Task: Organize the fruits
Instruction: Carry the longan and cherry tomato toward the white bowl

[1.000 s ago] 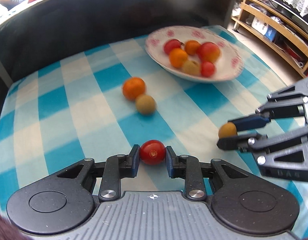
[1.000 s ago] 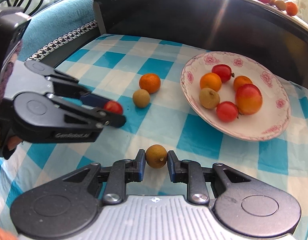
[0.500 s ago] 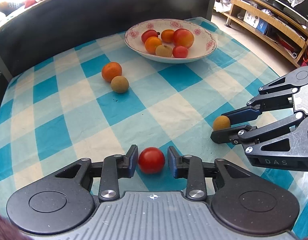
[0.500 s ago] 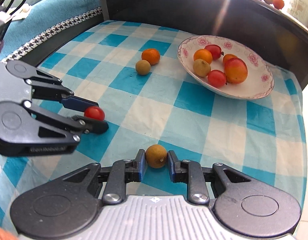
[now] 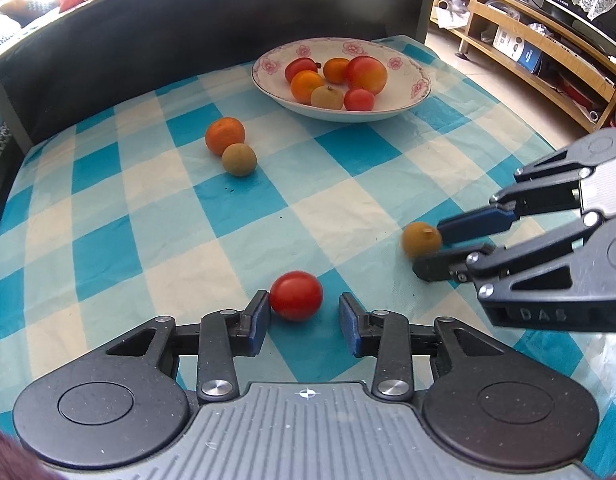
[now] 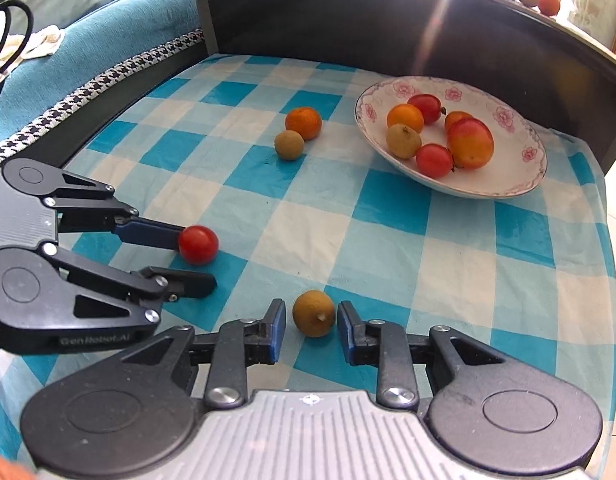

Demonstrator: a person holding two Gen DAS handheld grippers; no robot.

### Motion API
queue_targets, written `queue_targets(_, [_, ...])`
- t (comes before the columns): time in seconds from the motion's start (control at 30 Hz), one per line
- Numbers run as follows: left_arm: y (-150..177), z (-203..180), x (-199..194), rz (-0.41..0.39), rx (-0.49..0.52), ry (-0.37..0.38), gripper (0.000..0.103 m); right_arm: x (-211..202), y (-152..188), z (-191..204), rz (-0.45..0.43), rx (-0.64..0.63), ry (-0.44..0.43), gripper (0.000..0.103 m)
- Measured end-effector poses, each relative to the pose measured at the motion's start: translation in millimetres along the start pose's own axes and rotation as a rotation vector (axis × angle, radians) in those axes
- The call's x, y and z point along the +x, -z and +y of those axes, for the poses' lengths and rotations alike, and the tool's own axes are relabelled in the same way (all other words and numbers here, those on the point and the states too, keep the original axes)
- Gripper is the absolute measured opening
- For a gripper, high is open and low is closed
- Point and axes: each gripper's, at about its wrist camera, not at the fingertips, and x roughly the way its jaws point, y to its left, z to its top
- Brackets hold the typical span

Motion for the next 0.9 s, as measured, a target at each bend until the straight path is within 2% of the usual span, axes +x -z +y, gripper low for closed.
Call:
queue_targets(0.3, [-1.0,1.4,0.8,-0.001,-0.007,0.008,0.047,4.8,-0.4,-1.5,0.018,0.016,-0.006,0.031])
queue_targets(0.7, [-2.0,1.9,3.1,-0.002,0.008,0.015,0.049,9.6,-9.0,-1.6,-0.022,-0.011,-0.041,0.034])
queue_targets(0.8, [-2.5,2.0,2.6,-0.001,0.008,0.016,0.046,13.4,-10.0,-2.6,-0.024,-0.020,-0.045,0.034])
queue_targets(0.9, [-4.0,1.0,2.2,0.007,0.008,0.025,0.036,13.2,-10.0,-3.7,-0.024,-0.024,-0.045,0.033])
